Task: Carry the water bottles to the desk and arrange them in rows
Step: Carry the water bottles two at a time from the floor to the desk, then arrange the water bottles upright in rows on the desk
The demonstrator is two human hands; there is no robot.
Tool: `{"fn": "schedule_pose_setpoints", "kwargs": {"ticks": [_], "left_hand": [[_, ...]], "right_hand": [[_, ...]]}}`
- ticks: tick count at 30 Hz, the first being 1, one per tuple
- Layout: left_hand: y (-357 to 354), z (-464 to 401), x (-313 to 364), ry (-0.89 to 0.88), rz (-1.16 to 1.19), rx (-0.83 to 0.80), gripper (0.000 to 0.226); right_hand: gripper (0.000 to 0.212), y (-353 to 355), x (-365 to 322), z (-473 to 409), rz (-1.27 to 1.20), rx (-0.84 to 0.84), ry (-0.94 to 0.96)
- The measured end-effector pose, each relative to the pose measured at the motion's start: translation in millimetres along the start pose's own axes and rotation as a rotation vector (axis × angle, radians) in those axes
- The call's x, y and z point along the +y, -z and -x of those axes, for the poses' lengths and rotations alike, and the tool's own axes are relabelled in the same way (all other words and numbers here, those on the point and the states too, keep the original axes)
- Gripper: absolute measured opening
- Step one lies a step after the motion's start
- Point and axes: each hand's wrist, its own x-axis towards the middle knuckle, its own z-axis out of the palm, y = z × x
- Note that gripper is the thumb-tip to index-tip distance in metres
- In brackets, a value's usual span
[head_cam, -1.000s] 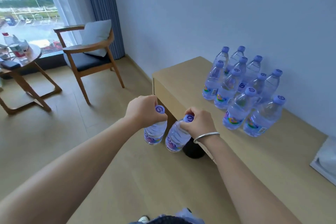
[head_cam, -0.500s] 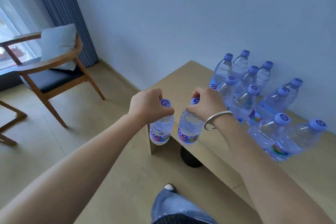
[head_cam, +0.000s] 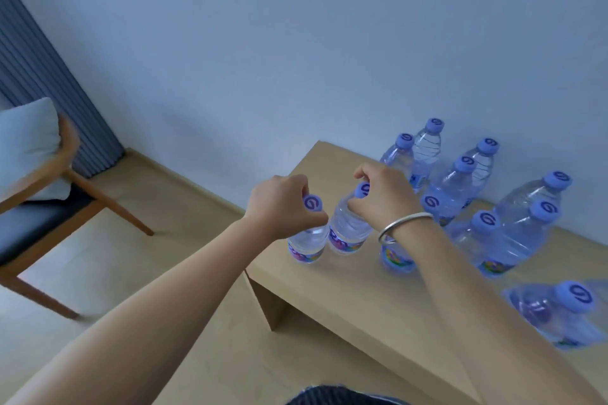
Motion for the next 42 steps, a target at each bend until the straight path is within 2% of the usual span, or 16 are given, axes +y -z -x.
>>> {"fn": "schedule_pose_setpoints", "kwargs": {"ticks": [13,16,20,22,25,26,27,29,31,33,37,42], "left_hand": [[-6.0,-75.3,-16.3,-0.312,0.054,-0.266,0.028],[-10.1,-77.4,-26.0,-0.394,0.109,-0.322,0.031],[-20.2,-74.2,-34.1,-0.420,0.237,-0.312,0.035],[-25.3,-73.6,-38.6,-0.451,0.289,-0.314,0.036],[-29.6,-76.8,-51.9,-0.484,0.381,-0.367,0.032],[-31.2,-77.3,-57.7,-0.470,0.412,-0.393,0.032],[-33.7,-76.4,-64.3,-0.439,0.452,-0.418,0.033],[-40.3,-70.0,-78.6,-0.354,0.535,-0.456,0.042],[-48.0,-59.3,-93.0,-0.292,0.545,-0.495,0.053],[-55.4,-49.3,-105.7,-0.261,0.515,-0.544,0.060],[-64.3,-43.4,-123.0,-0.175,0.534,-0.538,0.050],[-63.0,-36.9,-132.3,-0.096,0.557,-0.506,0.040]], "right_hand": [[0.015,-5.2,5.8,-25.6,0.225,0.051,-0.319],[0.020,-9.4,-0.2,-31.8,0.216,0.067,-0.380],[0.029,-16.8,-3.2,-32.6,0.234,0.057,-0.410],[0.038,-24.0,-10.0,-23.0,0.306,0.148,-0.386],[0.041,-48.9,-26.3,3.6,0.257,0.496,-0.263],[0.042,-60.6,-31.9,13.8,0.185,0.566,-0.262],[0.044,-72.8,-36.1,22.7,0.085,0.568,-0.290],[0.051,-96.3,-40.3,34.4,-0.105,0.446,-0.362],[0.059,-114.4,-41.6,37.5,-0.181,0.330,-0.377],[0.065,-123.9,-41.9,32.0,-0.220,0.322,-0.382],[0.074,-134.6,-37.3,13.5,-0.340,0.357,-0.461],[0.054,-136.3,-30.6,2.0,-0.399,0.410,-0.498]]}}
